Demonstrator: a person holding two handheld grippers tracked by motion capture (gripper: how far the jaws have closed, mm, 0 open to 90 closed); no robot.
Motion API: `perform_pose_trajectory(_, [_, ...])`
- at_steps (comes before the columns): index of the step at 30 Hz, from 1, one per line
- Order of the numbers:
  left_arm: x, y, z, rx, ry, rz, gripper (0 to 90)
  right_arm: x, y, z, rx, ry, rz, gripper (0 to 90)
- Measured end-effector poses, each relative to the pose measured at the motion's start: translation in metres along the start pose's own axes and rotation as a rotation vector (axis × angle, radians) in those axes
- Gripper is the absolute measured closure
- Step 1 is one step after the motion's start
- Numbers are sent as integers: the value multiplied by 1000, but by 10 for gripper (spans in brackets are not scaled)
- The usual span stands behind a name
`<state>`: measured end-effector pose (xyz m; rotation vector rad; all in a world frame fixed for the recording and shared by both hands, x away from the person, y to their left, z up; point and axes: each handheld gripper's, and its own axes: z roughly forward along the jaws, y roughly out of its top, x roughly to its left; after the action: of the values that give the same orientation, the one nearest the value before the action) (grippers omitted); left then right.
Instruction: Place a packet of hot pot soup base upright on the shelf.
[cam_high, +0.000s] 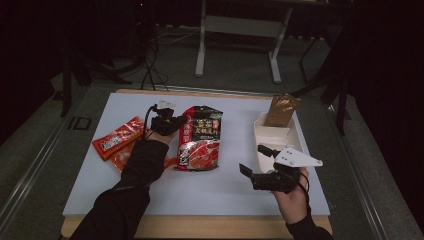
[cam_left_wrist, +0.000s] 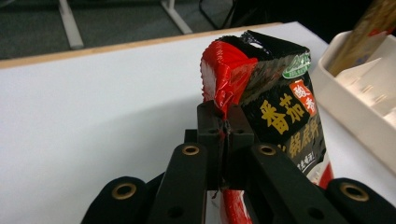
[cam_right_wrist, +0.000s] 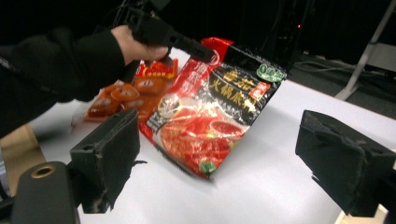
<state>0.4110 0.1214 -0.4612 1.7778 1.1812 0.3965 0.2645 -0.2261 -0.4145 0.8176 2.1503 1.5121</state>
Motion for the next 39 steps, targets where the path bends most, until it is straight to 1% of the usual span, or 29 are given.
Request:
perform_pose_trajectory(2, [-6,0,-3,-14,3,13,886,1,2,-1,-7,5,-3,133])
perform_pose_trajectory(4, [-9,0,-6,-21,0,19,886,1,4,-3,-17,-16,-23,135])
perform_pose_trajectory(5, [-11,0,-8,-27,-3,23,886,1,4,-3,-17,-16,-23,135])
perform_pose_trajectory(6, [-14,1,-10,-31,-7,32,887,0,5,-5,-34,2,-13,137])
perform_pose_trajectory(7, [-19,2,-15,-41,-20,43,887,-1,5,-5,-37,11,-7,136])
perform_pose_trajectory(9, [-25,3,-19,-58,-28,61,887,-2,6,-6,-41,18,-10,136])
perform_pose_trajectory(10, [-25,3,-19,-58,-28,61,887,-2,6,-6,-41,18,-10,136])
perform_pose_trajectory(12, [-35,3,-25,-95,-46,82,887,-2,8,-6,-28,0,-33,134])
perform_pose_trajectory(13, [-35,3,-25,-95,-46,82,886,-2,8,-6,-28,0,-33,134])
perform_pose_trajectory(14, [-41,3,-29,-109,-65,92,886,-2,8,-5,-12,-6,-41,132])
perform_pose_trajectory(15, [-44,4,-31,-117,-81,103,886,-2,8,-5,-9,-12,-45,133])
perform_pose_trajectory(16, [-44,4,-31,-117,-81,103,886,-1,7,-5,-13,-19,-47,133])
perform_pose_trajectory(17, [-48,5,-35,-125,-96,130,886,-2,7,-5,-10,-22,-49,133])
perform_pose_trajectory(19, [-50,7,-39,-133,-127,128,886,-1,8,-5,13,-35,-50,116])
perform_pose_trajectory(20, [-51,7,-41,-136,-133,127,886,-1,8,-5,17,-25,-43,108])
perform_pose_trajectory(21, [-51,8,-43,-141,-144,115,885,-1,8,-5,21,-17,-38,108])
perform_pose_trajectory(22, [-50,8,-44,-144,-168,100,885,0,8,-5,19,-20,-40,103])
perform_pose_trajectory(24, [-50,8,-48,-152,-191,79,884,1,9,-6,15,18,-27,103])
perform_pose_trajectory(25, [-49,8,-49,-158,-222,66,884,1,9,-5,10,13,-28,103])
perform_pose_trajectory(26, [-49,8,-51,-162,-232,63,884,2,10,-5,9,13,-24,103])
perform_pose_trajectory(27, [-49,8,-51,-162,-232,63,884,2,10,-4,16,22,-19,104])
perform_pose_trajectory(28, [-50,7,-54,-169,-268,55,883,1,11,-4,16,16,-11,112])
perform_pose_trajectory(29, [-50,7,-54,-169,-268,55,883,1,11,-4,16,16,-11,112])
perform_pose_trajectory(30, [-53,6,-57,-171,-281,53,884,0,12,-5,16,9,-11,139])
perform_pose_trajectory(34, [-58,3,-62,-181,-330,60,883,-3,16,-8,9,-30,-6,165])
perform_pose_trajectory(35, [-58,3,-62,-181,-330,60,882,-3,16,-8,9,-30,-6,165])
perform_pose_trajectory(36, [-62,2,-64,-185,-353,68,883,-7,19,-10,2,-37,13,195])
perform_pose_trajectory(37, [-63,1,-65,-193,-368,66,882,-8,21,-10,1,-35,14,210])
perform_pose_trajectory(39, [-66,0,-68,-199,-388,57,883,-10,23,-9,-4,-36,22,207])
